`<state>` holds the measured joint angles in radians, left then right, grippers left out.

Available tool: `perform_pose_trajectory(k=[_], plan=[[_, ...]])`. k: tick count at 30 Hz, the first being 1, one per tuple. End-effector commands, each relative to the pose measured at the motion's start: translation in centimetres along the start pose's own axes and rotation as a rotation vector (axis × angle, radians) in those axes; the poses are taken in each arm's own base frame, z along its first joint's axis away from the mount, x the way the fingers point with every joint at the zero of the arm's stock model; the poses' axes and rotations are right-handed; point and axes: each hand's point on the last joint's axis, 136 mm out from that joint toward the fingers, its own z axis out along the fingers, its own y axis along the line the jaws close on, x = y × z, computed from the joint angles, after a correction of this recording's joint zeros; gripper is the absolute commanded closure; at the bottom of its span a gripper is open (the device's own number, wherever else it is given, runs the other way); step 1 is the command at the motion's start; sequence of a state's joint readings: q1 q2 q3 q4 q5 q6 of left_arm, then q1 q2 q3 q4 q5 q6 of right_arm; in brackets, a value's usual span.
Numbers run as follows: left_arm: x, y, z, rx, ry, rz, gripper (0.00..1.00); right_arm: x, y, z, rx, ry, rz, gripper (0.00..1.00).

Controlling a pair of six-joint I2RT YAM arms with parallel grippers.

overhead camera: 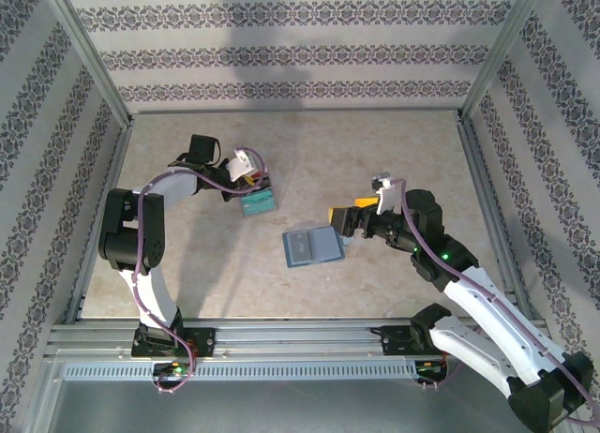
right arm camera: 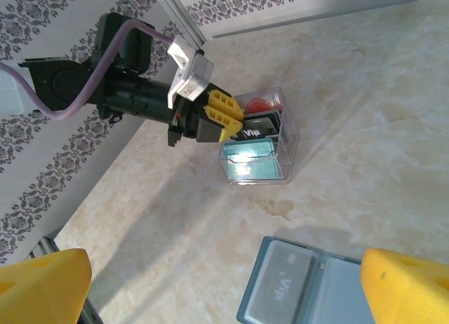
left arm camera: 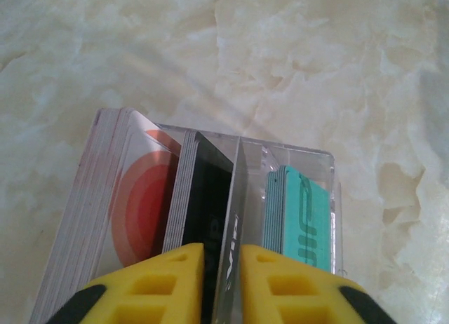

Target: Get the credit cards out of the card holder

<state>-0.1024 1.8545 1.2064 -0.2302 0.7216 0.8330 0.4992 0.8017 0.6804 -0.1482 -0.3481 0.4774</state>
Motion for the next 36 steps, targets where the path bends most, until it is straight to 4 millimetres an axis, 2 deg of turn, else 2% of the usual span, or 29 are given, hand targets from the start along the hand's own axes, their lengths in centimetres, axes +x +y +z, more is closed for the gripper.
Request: perform_pose_trajectory(k=[1,3,7,10,15,17,18,20,23,28,33,36], plan=[[-0.9,0.7,-1.3,-0.01,-0.013,-0.011,0.77,-0.4,-0.5,0.3,0.039,0.01,0.024,0.02],[-1.8,0.5,-1.9,-0.013,-0.034,-0.02,0.73,0.1,-1.2,0.8,0.071,0.04,0.03,0.03],[-3.7,0.5,-3.6,-0.053,-0.082,-0.04,0.71,1.0,-2.1,1.7,0.145,0.094,0.024,0.13],[-5.2,0.8,-5.1,-0.116,-0.124,-0.1,0.62,2.3,-3.1,2.2,0.257,0.157,-0.014,0.19],[-7.2,0.3,-7.0,-0.159,-0.184,-0.249,0.43,4.6,-3.5,3.2,0.373,0.262,-0.078,0.22],[-7.9,-0.3,-7.4,-0.162,-0.214,-0.298,0.29,5.3,-3.6,3.6,0.404,0.296,-0.09,0.24],[-8.1,-0.6,-7.5,-0.172,-0.226,-0.318,0.26,5.7,-3.6,3.9,0.421,0.315,-0.102,0.24],[-8.6,-1.5,-7.7,-0.19,-0.243,-0.336,0.19,6.3,-3.8,4.4,0.454,0.345,-0.121,0.25],[-8.9,-2.8,-7.8,-0.252,-0.252,-0.321,0.0,7.2,-4.0,5.2,0.5,0.389,-0.156,0.26],[-9.2,-3.9,-9.3,-0.36,-0.276,-0.336,0.01,8.8,-4.3,6.6,0.545,0.455,-0.187,0.27],[-9.6,-4.5,-11.4,-0.404,-0.42,-0.438,0.01,10.8,-4.2,8.5,0.532,0.518,-0.148,0.27],[-9.3,-4.5,-12.6,-0.452,-0.489,-0.491,0.01,11.7,-4.2,9.4,0.538,0.551,-0.139,0.31]])
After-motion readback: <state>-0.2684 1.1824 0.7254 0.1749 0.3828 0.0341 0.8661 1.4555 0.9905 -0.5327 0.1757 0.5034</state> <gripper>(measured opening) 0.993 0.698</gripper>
